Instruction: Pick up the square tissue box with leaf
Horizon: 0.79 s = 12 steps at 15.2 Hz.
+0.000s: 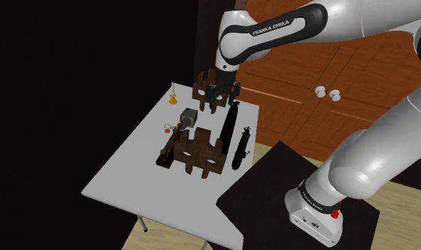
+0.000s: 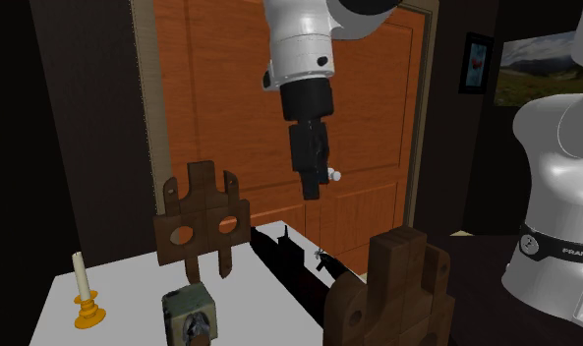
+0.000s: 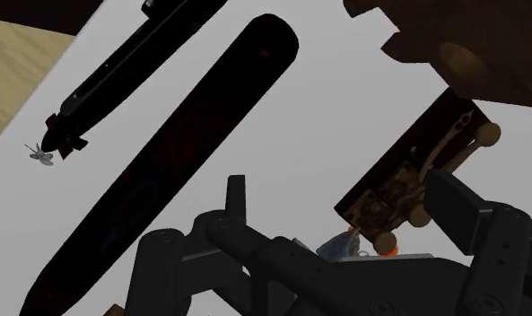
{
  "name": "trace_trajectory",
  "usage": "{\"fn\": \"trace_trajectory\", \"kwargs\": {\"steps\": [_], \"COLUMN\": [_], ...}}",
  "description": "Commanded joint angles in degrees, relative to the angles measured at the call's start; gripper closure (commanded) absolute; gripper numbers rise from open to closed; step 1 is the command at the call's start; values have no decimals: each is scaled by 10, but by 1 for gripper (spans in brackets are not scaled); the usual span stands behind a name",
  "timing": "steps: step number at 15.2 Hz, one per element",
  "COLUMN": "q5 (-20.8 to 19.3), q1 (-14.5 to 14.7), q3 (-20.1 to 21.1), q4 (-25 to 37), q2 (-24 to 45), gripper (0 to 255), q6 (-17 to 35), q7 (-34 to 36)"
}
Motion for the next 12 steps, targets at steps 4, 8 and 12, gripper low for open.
{"fn": "trace_trajectory", "kwargs": {"steps": [4, 8, 12], "q5": [23, 40, 59], "q1": [2, 4, 6], "q3": [3, 2, 0], "q4": [67, 134, 212], "q2": [117, 207, 298], "gripper": [0, 0, 0], "q6": [45, 66, 78], "q7": [54, 93, 129]}}
